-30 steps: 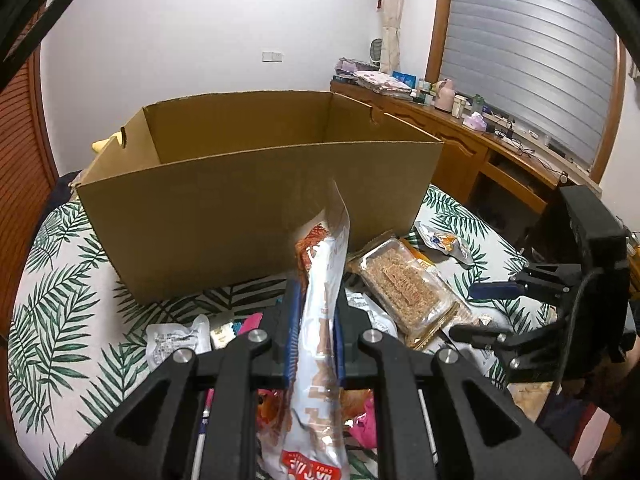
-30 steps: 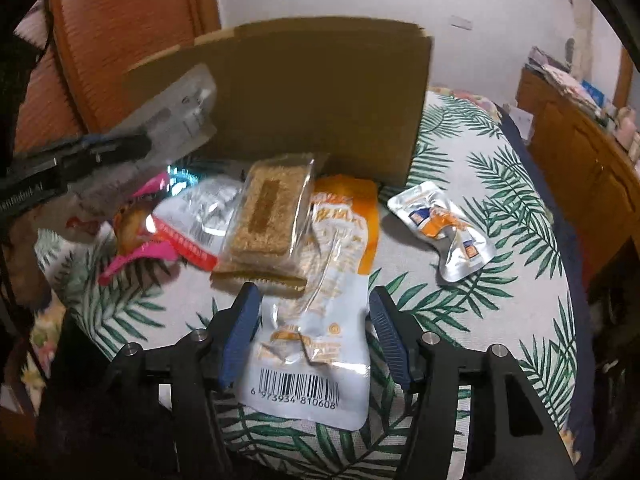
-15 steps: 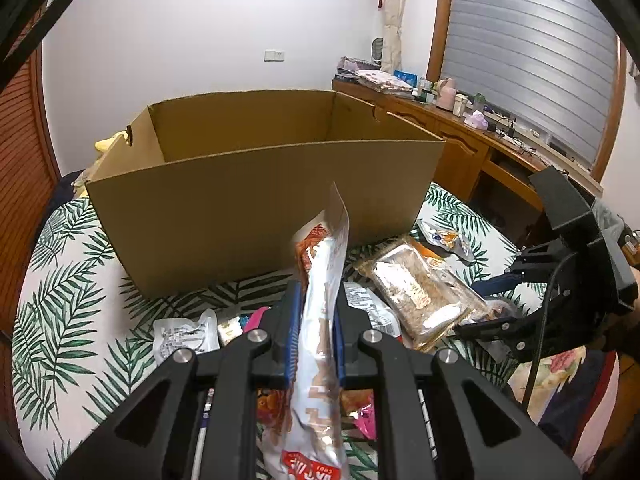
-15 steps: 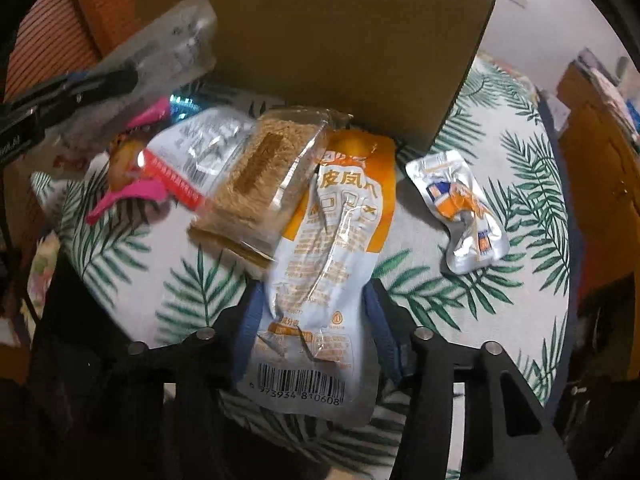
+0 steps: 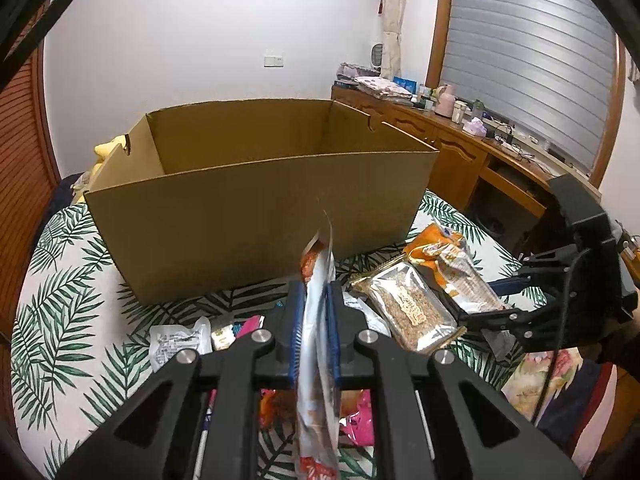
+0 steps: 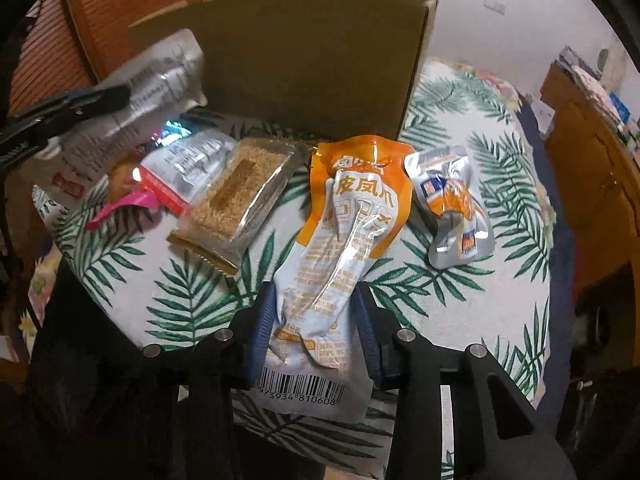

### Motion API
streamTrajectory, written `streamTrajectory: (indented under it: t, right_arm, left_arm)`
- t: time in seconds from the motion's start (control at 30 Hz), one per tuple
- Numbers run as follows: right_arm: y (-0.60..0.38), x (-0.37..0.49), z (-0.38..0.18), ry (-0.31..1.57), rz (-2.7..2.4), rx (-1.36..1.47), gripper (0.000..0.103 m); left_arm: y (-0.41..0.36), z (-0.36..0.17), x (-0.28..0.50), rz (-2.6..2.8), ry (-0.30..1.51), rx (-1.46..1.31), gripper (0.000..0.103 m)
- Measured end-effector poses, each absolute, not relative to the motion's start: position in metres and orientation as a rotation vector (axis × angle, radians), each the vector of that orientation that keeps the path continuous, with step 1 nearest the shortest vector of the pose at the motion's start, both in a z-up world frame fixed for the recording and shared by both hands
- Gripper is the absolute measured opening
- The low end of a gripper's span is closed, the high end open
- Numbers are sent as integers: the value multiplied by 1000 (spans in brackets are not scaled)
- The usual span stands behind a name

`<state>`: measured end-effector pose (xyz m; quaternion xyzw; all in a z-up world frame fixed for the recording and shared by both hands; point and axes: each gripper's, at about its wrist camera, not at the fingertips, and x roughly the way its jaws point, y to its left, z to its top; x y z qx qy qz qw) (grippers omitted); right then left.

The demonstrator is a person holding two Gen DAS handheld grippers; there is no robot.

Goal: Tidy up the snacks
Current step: 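Lift the chicken-feet pack with the left tool while the right tool grasps the orange pack, then lower both packs into the cardboard box and open both tools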

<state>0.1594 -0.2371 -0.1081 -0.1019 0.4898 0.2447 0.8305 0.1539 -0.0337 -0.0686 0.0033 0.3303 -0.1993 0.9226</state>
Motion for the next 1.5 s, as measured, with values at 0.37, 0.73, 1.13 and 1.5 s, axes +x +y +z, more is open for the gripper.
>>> streamTrajectory:
  t: [0.37, 0.73, 1.13, 1.5]
  right_arm:
    - [-222, 154, -74, 923, 519, -227, 39]
    - [-210, 149, -28, 808, 546, -241, 39]
    - [-202, 186, 29, 677, 551, -216, 40]
    - [-185, 256, 38, 656, 571, -198, 41]
  left_arm:
    - [-32, -52, 152, -401, 653, 12, 7]
    - [-21, -4, 152, -406, 566, -4, 7]
    - [-8, 50, 190, -390, 497, 25, 7]
    - [7, 60, 264, -378, 500, 3, 7]
